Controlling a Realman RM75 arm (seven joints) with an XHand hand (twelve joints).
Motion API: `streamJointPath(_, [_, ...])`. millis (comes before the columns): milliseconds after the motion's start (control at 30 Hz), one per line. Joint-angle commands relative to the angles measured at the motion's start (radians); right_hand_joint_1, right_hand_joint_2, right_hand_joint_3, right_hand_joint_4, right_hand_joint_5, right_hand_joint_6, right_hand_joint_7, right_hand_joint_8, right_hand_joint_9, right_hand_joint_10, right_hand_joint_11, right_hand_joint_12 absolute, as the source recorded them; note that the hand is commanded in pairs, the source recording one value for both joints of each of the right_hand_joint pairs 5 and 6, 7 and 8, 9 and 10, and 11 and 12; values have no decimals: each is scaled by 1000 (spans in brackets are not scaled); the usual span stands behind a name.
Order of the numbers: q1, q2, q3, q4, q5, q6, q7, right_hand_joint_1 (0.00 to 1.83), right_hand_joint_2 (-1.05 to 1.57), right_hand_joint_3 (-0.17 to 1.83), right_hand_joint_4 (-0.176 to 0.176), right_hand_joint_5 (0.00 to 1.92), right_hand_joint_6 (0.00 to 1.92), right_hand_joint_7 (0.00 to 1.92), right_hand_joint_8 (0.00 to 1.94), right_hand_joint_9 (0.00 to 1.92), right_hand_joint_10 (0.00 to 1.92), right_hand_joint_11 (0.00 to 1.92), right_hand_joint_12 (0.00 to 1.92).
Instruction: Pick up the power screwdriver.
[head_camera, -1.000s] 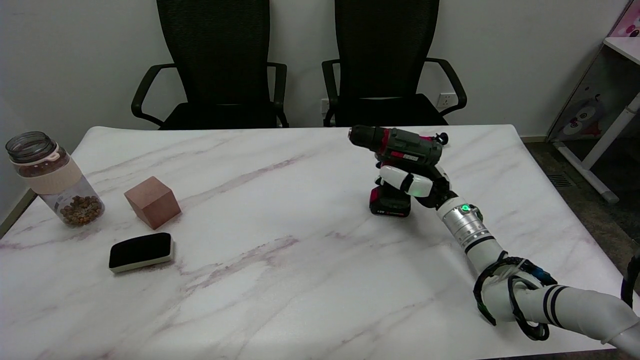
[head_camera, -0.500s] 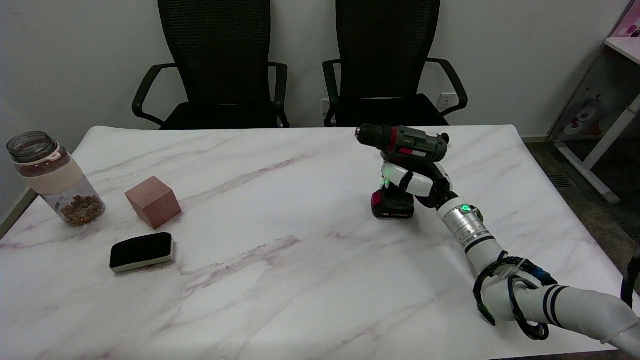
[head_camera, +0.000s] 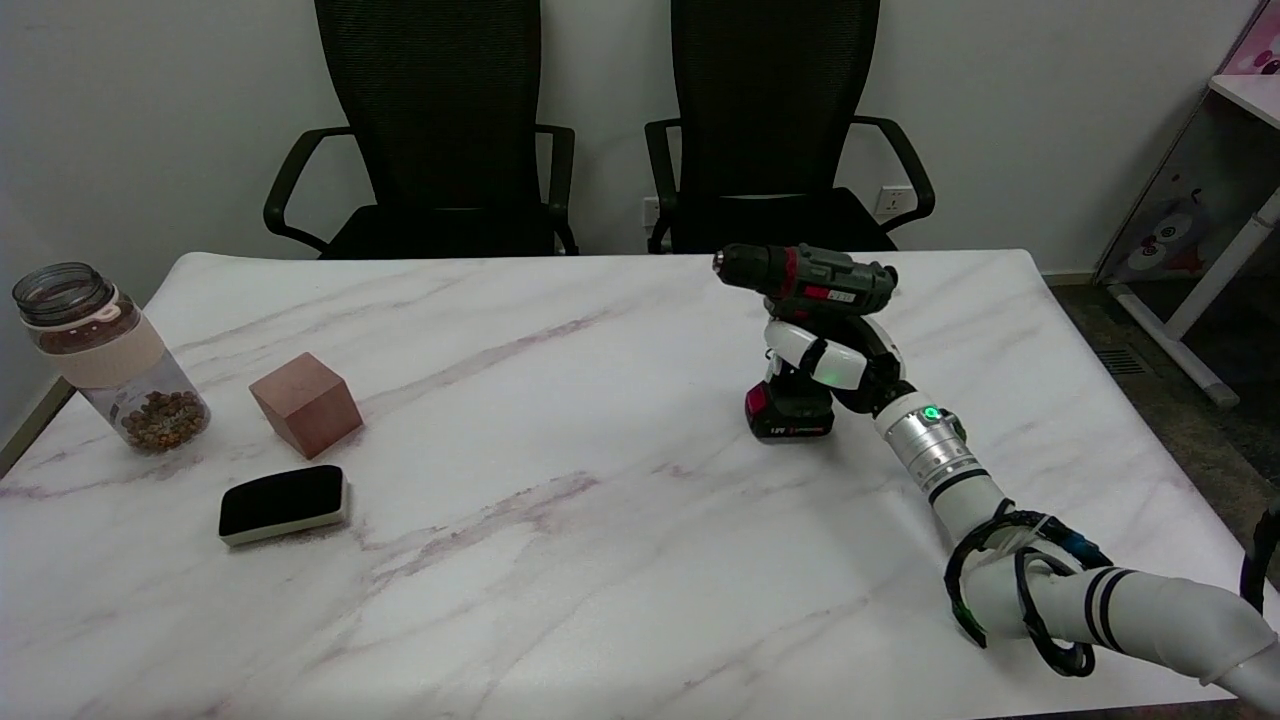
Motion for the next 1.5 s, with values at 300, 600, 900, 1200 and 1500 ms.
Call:
streamJointPath(300, [28, 0, 28, -99, 3, 34, -3, 947, 652, 877, 176, 1624, 1624, 1624, 1624, 1920, 1920, 1916, 1916])
streamJointPath(600, [56, 0, 31, -173, 9, 36, -74, 894, 536, 782, 176, 1895, 1895, 1895, 1895, 1920, 1920, 1920, 1920])
streamJointPath(900, [114, 0, 31, -214, 3, 25, -99, 908, 529, 694, 176, 1920, 1920, 1920, 1920, 1920, 1920, 1920, 1920])
streamJointPath(1200, [173, 13, 54, -266, 1, 16, -137, 910, 569, 693, 176, 1920, 1920, 1920, 1920, 1920, 1920, 1920, 1920])
streamJointPath(1500, [224, 59, 59, -358, 7, -56, -195, 909, 592, 699, 176, 1920, 1920, 1920, 1920, 1920, 1920, 1920, 1920])
